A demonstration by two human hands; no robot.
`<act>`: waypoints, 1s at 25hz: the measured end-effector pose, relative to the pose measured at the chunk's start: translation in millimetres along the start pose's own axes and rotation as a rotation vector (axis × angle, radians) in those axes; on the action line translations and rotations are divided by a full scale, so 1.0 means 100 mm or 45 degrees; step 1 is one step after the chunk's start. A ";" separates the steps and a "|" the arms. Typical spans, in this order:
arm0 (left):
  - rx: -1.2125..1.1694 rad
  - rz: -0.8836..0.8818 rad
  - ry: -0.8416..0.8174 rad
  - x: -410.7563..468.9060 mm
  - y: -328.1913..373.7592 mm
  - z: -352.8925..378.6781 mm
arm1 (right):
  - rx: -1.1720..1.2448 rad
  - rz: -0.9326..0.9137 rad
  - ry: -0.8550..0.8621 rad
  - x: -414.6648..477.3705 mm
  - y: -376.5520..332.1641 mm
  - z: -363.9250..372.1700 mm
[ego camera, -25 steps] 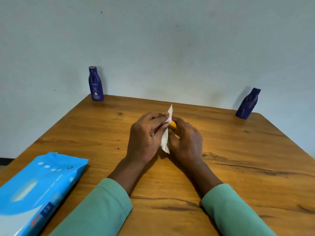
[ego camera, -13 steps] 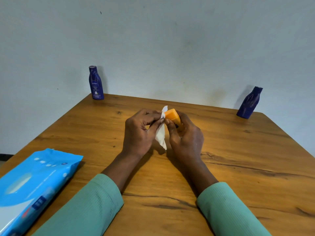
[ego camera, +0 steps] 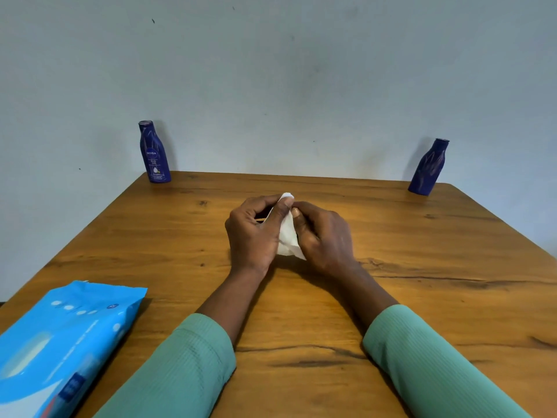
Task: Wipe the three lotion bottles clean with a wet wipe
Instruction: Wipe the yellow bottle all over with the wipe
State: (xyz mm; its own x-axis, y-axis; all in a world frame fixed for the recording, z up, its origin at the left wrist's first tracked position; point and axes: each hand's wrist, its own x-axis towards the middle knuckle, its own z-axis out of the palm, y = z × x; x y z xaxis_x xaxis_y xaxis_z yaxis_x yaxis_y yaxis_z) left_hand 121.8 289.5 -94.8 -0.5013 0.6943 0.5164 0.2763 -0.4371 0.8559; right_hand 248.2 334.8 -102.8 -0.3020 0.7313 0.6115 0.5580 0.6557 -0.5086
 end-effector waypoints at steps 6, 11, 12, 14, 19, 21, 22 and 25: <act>-0.445 -0.501 -0.545 0.16 -0.13 -0.24 | -0.163 0.112 0.027 0.03 0.04 -0.04; -0.091 -0.278 -0.307 0.12 -0.11 -0.09 | -0.284 0.040 -0.044 0.05 0.04 0.00; -0.066 -0.275 -0.255 0.12 -0.11 -0.06 | -0.307 0.034 -0.047 0.05 0.06 0.01; -0.099 -0.325 -0.311 0.14 -0.12 -0.09 | -0.318 0.046 -0.048 0.07 0.08 0.01; -0.193 -0.445 -0.546 0.09 -0.10 -0.19 | -0.241 0.048 -0.061 0.10 0.11 -0.04; -0.197 -0.446 -0.370 0.10 -0.06 -0.12 | -0.255 -0.047 -0.047 0.09 0.09 -0.05; -0.176 -0.429 -0.297 0.10 -0.05 -0.08 | -0.277 -0.102 -0.050 0.08 0.07 -0.05; -0.111 -0.370 -0.185 0.10 -0.04 -0.05 | -0.285 -0.178 -0.061 0.06 0.05 -0.04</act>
State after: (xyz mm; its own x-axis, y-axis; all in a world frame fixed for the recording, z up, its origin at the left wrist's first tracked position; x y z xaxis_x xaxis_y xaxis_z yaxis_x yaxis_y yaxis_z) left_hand 111.5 295.6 -92.9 -0.4252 0.8685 0.2549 0.0645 -0.2518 0.9656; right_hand 252.2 341.8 -98.8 -0.4215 0.6483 0.6340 0.6640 0.6969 -0.2712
